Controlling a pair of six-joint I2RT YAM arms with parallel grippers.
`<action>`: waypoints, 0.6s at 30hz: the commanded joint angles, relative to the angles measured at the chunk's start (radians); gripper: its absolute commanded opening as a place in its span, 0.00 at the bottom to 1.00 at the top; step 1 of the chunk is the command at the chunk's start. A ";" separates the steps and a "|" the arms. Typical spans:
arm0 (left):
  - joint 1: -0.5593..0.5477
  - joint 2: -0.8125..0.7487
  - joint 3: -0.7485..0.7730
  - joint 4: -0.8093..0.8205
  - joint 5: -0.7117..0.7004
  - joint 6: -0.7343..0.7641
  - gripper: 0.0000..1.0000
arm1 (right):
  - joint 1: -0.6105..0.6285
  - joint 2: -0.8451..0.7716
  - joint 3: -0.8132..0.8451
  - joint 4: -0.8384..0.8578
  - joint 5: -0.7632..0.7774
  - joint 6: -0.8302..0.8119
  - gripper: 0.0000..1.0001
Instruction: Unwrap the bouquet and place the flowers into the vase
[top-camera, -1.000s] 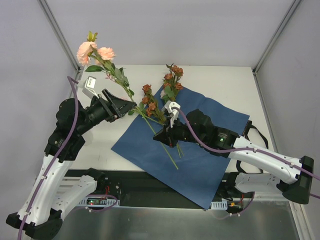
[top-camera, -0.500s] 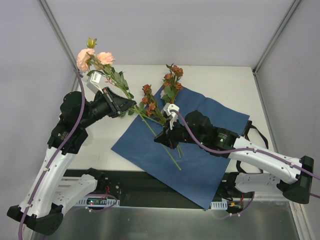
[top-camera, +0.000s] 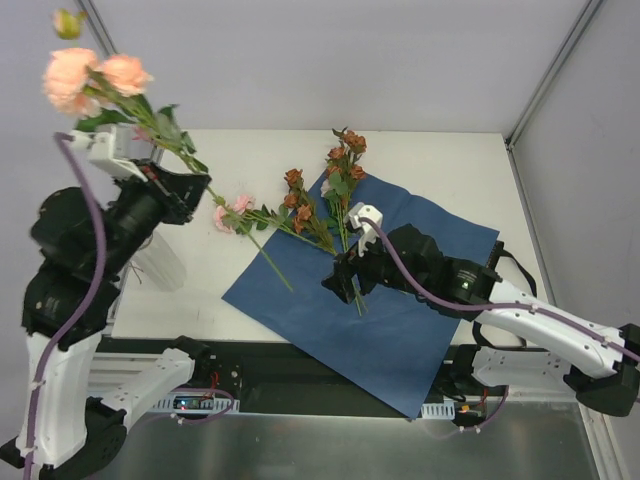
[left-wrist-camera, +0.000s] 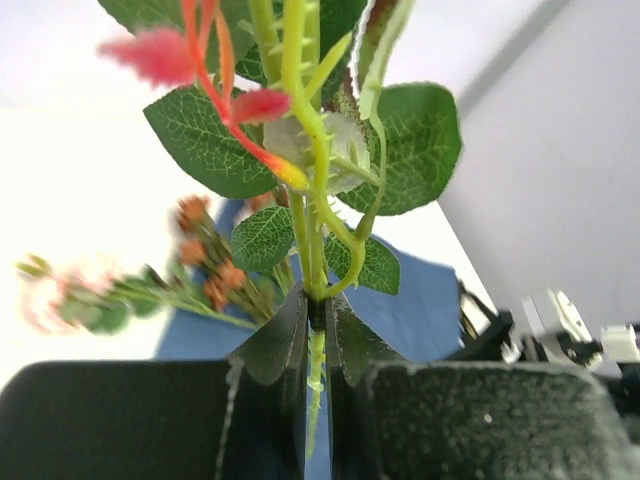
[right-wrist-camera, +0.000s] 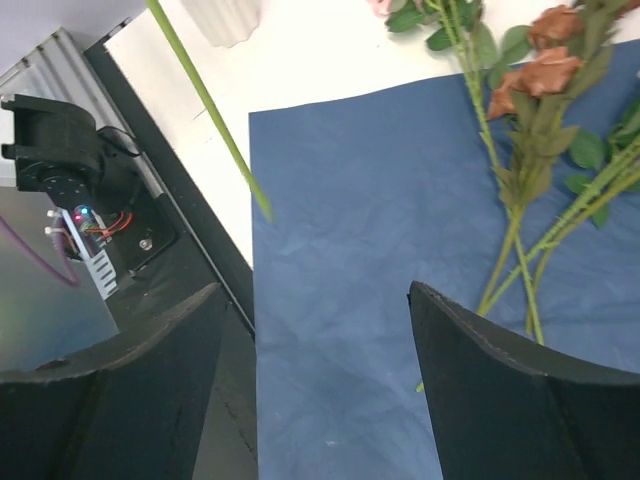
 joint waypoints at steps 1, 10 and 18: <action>0.009 0.035 0.257 -0.113 -0.297 0.260 0.00 | -0.010 -0.102 -0.023 -0.068 0.120 0.007 0.77; 0.008 0.089 0.610 -0.136 -0.601 0.494 0.00 | -0.015 -0.141 -0.082 -0.108 0.148 0.028 0.77; 0.006 0.070 0.684 -0.134 -0.779 0.650 0.00 | -0.015 -0.110 -0.083 -0.108 0.146 0.022 0.77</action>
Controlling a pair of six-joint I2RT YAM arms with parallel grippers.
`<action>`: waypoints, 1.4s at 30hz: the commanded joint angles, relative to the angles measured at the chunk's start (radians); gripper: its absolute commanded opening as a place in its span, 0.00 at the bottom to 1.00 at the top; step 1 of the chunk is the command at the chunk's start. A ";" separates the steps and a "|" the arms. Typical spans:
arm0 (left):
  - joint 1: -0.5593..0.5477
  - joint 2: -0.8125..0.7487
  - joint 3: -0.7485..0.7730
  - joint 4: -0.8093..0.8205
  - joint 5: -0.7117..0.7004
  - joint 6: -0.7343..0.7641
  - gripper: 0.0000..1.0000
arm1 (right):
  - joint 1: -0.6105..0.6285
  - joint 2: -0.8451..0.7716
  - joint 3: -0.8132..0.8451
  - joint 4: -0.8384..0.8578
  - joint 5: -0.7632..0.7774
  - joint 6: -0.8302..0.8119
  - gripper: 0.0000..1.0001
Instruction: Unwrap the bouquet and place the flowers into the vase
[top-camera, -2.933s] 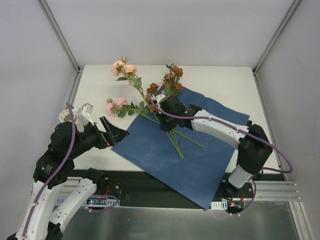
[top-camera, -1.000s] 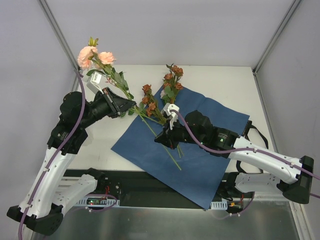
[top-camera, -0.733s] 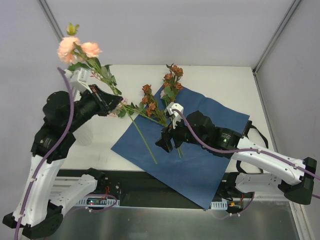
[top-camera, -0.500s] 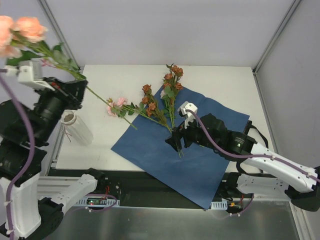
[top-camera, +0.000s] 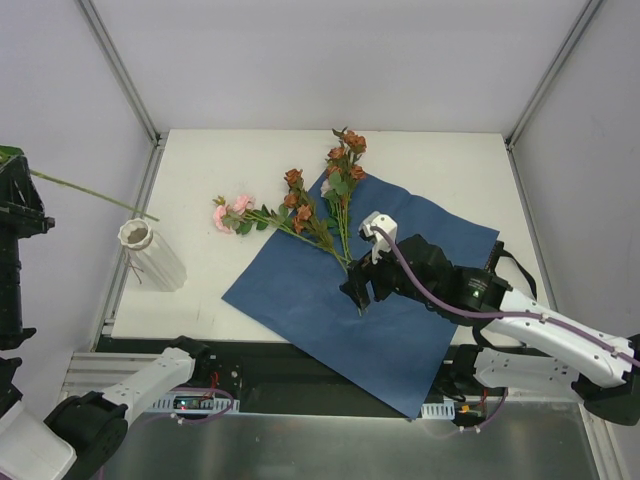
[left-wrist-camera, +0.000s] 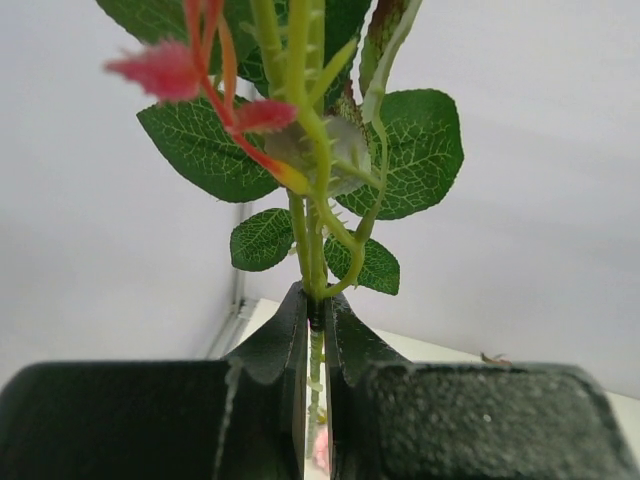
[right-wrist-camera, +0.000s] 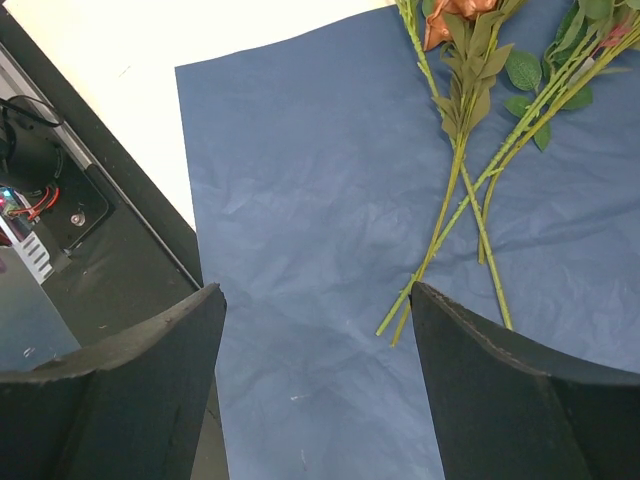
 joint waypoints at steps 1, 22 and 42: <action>0.005 0.001 0.026 0.003 -0.154 0.135 0.00 | -0.003 0.013 0.009 0.007 0.019 0.006 0.77; 0.002 0.042 -0.152 0.178 -0.230 0.253 0.00 | -0.003 0.010 -0.025 0.009 0.021 0.015 0.78; 0.002 -0.073 -0.626 0.477 -0.381 0.224 0.00 | -0.005 -0.022 -0.051 -0.003 0.033 0.015 0.78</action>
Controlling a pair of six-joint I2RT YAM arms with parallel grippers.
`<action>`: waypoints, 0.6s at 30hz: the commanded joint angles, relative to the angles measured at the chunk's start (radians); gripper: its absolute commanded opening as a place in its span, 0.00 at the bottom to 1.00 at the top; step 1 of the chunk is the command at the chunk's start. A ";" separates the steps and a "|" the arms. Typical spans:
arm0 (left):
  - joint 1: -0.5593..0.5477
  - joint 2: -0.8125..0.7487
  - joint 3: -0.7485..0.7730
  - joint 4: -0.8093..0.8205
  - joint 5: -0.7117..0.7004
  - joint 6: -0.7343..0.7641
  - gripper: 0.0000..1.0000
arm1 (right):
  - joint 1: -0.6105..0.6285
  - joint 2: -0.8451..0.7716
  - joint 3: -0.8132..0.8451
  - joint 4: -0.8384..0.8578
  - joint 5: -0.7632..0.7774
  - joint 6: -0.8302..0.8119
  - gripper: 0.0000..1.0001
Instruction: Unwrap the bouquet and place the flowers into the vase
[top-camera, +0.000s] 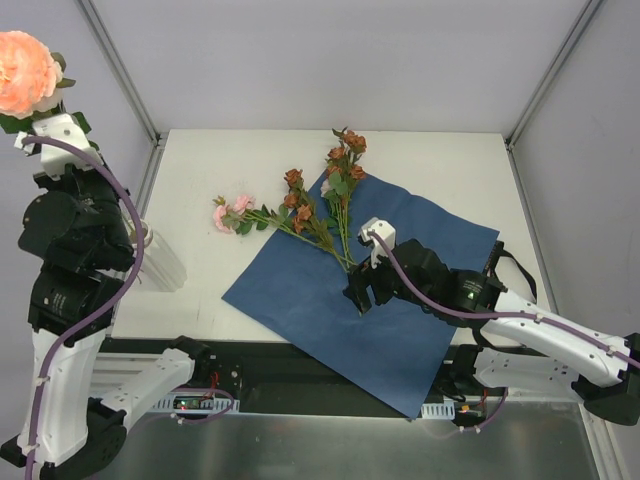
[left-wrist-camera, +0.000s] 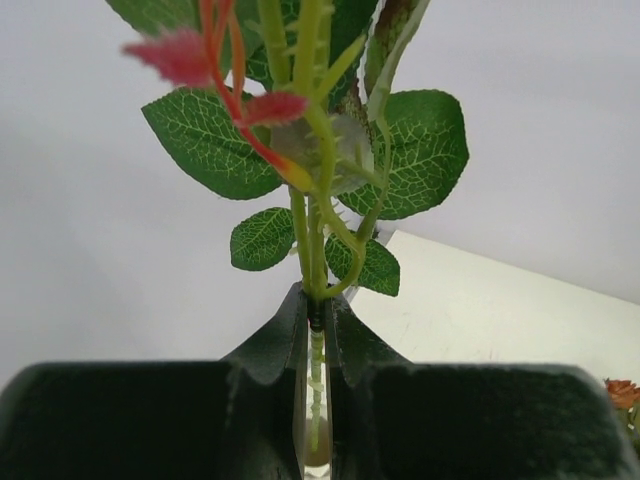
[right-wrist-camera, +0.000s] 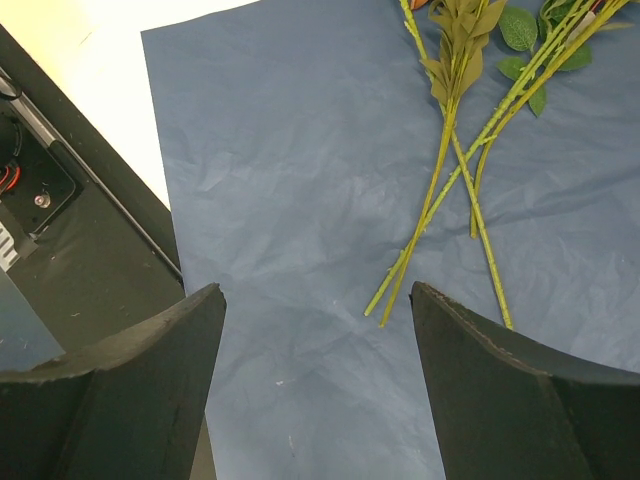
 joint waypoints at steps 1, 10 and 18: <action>0.002 -0.037 -0.094 0.120 -0.077 -0.026 0.00 | -0.004 -0.029 -0.008 0.012 0.015 0.011 0.78; 0.008 -0.099 -0.314 0.122 -0.180 -0.133 0.00 | -0.004 -0.041 -0.026 0.006 0.009 0.011 0.78; 0.048 -0.091 -0.432 0.122 -0.169 -0.225 0.00 | -0.004 -0.065 -0.042 -0.009 0.023 0.011 0.78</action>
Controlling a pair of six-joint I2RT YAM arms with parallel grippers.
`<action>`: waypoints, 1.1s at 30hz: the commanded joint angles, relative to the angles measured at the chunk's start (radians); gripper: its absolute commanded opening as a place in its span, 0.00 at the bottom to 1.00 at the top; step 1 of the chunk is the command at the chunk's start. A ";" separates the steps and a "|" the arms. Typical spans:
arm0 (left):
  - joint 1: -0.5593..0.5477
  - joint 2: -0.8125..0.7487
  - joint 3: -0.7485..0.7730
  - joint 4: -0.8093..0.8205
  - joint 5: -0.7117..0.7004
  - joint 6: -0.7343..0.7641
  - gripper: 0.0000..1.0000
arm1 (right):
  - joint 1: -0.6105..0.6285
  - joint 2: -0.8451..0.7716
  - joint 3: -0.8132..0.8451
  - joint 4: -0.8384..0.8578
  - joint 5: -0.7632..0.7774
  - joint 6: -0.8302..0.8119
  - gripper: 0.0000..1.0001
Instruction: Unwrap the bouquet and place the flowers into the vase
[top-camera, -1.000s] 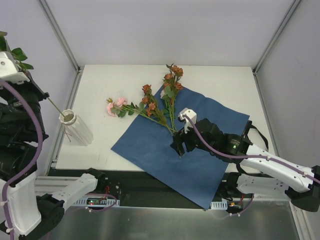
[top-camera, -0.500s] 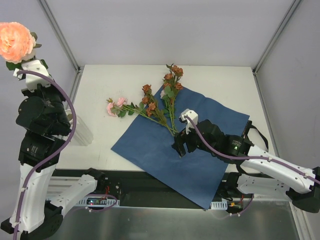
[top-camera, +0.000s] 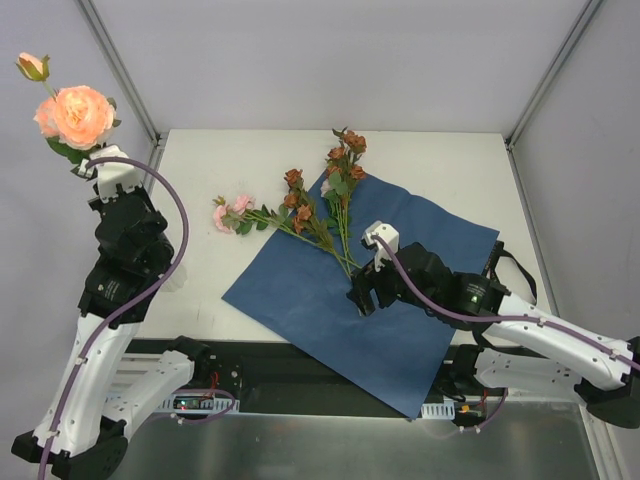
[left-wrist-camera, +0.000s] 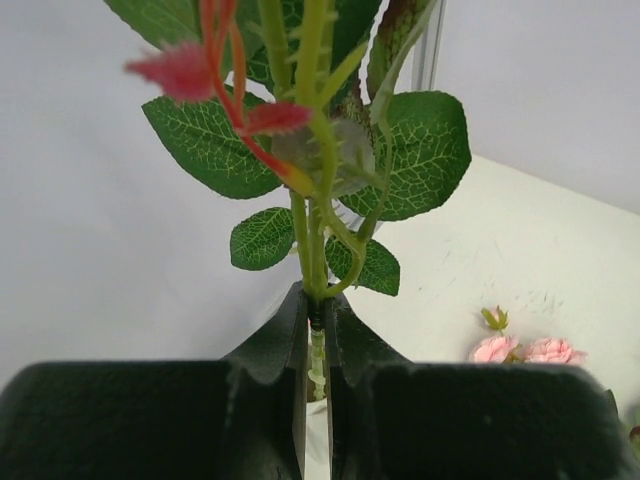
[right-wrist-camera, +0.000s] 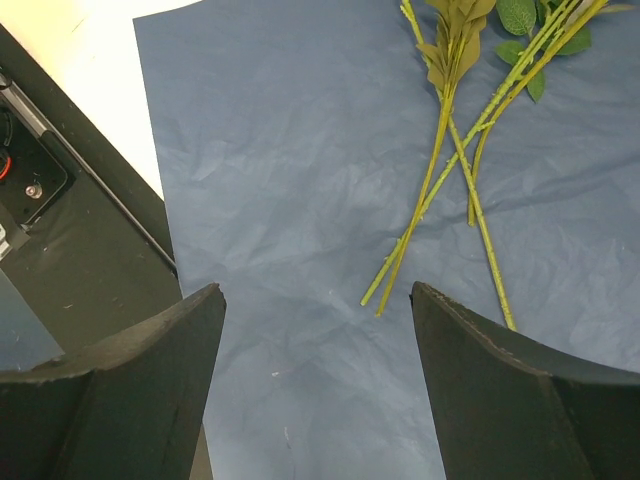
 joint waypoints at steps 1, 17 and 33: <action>0.033 0.003 -0.046 0.045 -0.012 -0.086 0.03 | -0.003 -0.043 -0.010 -0.003 0.024 0.009 0.78; 0.094 -0.061 -0.004 -0.147 0.108 -0.250 0.93 | -0.006 -0.027 0.004 -0.035 0.036 -0.010 0.79; 0.094 -0.328 0.007 -0.479 0.859 -0.543 0.96 | -0.224 0.255 0.087 -0.092 0.012 -0.019 0.69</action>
